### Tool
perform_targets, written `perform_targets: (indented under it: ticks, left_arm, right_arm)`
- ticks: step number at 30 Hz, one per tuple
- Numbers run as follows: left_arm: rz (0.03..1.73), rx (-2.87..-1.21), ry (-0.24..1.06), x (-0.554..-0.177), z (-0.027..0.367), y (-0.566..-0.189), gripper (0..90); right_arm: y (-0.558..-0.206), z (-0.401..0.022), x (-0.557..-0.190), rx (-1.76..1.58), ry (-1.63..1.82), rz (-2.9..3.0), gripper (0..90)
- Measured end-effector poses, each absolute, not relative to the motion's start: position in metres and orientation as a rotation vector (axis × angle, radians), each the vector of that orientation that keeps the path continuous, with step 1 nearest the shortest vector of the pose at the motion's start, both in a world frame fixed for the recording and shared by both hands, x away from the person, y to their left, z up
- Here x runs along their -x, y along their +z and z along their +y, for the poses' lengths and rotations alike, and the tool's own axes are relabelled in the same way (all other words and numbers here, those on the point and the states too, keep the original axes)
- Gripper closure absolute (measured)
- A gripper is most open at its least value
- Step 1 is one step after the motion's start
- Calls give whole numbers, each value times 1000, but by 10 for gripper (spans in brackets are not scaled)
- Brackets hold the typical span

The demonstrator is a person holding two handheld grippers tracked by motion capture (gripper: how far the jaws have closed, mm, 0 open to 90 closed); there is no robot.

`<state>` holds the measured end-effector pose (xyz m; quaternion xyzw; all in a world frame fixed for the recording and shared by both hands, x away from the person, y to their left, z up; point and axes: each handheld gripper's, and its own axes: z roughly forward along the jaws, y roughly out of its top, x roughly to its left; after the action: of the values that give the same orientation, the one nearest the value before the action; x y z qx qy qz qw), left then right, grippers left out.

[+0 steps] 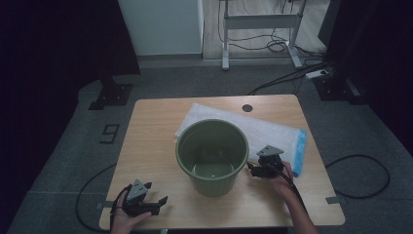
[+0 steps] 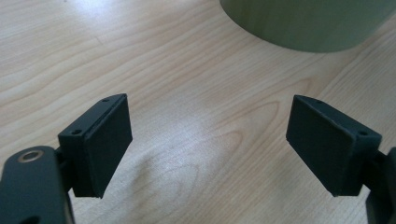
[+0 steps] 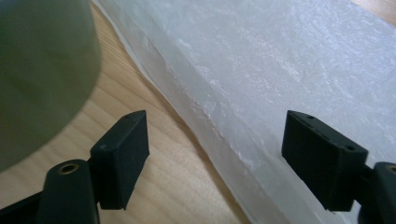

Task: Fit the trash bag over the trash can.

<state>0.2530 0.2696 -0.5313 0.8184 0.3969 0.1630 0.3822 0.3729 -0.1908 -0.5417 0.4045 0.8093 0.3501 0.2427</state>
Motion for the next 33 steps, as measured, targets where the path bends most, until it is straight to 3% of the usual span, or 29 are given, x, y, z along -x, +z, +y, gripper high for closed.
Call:
perform_targets:
  ticks: [8,10,13,17,19,33]
  left_arm:
    - [1016,-2096,409,-252,267,-532,142]
    - [1017,-2099,408,-252,267,-532,142]
    - [1019,-2102,408,-251,267,-533,141]
    - [1024,-2101,411,-250,268,-533,142]
    - [1029,-2096,416,-250,270,-532,142]
    - [1032,-2103,411,-250,269,-532,142]
  right_arm:
    - [-550,-187,-382,-1142,947,2234,285]
    - [-550,-188,-383,-1156,956,2229,331]
    - [-549,-192,-384,-1180,976,2243,474]
    - [-547,-200,-385,-1236,997,2245,769]
    - [-547,-206,-382,-1250,999,2233,871]
    - [-551,-253,-314,-1314,1018,2137,890]
